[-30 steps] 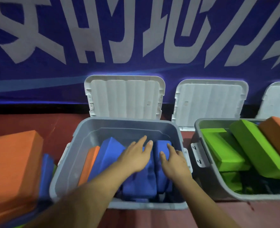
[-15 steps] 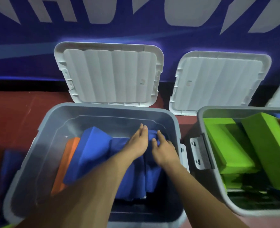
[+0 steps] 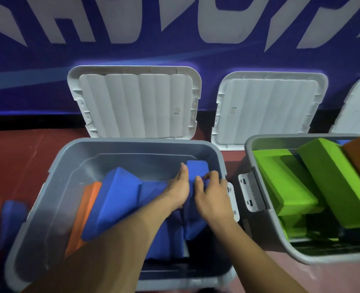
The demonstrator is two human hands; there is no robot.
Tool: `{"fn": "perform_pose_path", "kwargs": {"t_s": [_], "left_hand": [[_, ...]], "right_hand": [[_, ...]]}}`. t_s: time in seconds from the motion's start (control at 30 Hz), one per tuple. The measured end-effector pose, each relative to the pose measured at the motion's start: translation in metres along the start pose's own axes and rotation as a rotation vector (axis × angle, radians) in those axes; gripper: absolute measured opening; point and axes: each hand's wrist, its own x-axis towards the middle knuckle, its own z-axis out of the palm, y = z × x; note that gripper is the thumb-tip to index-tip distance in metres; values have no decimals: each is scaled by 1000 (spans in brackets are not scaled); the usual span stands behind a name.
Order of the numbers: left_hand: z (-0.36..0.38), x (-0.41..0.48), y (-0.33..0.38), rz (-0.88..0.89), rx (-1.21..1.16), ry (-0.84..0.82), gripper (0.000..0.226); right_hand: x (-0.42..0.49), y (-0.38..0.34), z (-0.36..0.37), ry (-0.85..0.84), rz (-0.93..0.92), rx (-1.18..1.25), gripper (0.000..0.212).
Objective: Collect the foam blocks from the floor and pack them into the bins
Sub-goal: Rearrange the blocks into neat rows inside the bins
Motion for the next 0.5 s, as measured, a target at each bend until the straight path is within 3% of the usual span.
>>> {"fn": "perform_pose_path", "kwargs": {"t_s": [0.1, 0.23, 0.5], "left_hand": [[-3, -13, 4, 49, -12, -16, 112], [-2, -24, 3, 36, -56, -9, 143], [0, -35, 15, 236, 107, -34, 68]], "right_hand": [[-8, 1, -9, 43, -65, -15, 42], [-7, 6, -11, 14, -83, -56, 52], [-4, 10, -9, 42, -125, 6, 44]]}}
